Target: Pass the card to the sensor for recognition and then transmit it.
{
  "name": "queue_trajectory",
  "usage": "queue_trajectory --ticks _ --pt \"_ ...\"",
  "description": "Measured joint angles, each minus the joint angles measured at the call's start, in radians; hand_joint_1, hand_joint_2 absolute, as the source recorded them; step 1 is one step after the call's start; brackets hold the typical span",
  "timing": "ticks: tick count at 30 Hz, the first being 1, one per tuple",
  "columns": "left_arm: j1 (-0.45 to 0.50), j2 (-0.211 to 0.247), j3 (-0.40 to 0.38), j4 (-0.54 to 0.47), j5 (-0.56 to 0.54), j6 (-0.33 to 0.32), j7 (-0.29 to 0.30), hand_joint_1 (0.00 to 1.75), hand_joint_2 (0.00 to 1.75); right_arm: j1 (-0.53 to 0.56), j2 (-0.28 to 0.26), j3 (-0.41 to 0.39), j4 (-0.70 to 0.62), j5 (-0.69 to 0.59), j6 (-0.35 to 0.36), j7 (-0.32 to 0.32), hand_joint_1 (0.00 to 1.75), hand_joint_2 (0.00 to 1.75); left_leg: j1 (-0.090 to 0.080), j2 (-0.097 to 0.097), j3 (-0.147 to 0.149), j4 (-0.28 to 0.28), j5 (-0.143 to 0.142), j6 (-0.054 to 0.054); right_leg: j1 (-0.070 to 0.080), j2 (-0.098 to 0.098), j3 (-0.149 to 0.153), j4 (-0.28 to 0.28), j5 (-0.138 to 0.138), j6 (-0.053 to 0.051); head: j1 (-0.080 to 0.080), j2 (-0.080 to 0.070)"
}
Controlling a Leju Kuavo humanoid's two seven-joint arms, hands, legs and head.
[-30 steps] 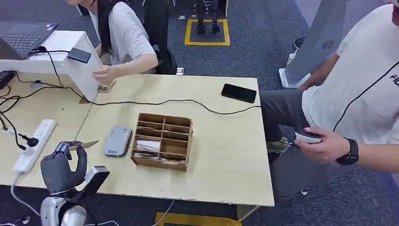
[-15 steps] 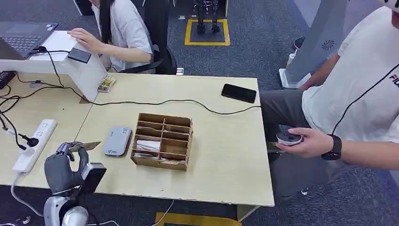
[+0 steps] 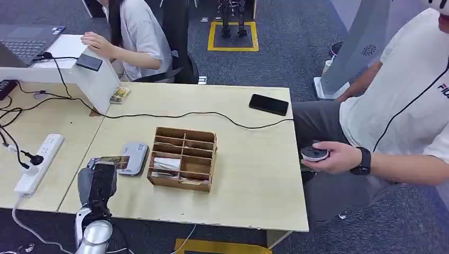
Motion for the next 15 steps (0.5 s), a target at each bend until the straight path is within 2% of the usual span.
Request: queue_trajectory --ticks 3,10,15 --pt "-0.013 -0.002 0.0 0.022 0.012 0.005 -0.001 1.75 1.75 0.0 0.0 0.0 0.0 0.002 0.0 0.003 0.0 1.75 0.0 0.0 0.0 0.0 0.0 0.0 0.0 0.0 0.0 0.0 0.0 0.0 0.0 0.0" --pt "-0.056 -0.018 0.0 0.08 0.022 0.066 -0.013 1.75 1.75 -0.001 0.0 0.0 0.0 0.021 0.0 0.006 0.0 1.75 0.0 0.0 0.0 0.0 0.0 0.0 0.0 0.0 0.0 0.0 0.0 0.0 0.0 0.0" --pt "-0.104 -0.023 0.0 0.141 -0.014 0.1 -0.018 1.75 1.75 -0.006 0.001 0.0 0.0 0.035 0.001 0.007 0.0 1.75 0.0 0.0 0.0 0.0 0.001 0.001 0.0 0.0 0.0 0.0 0.001 0.001 0.0 0.0"
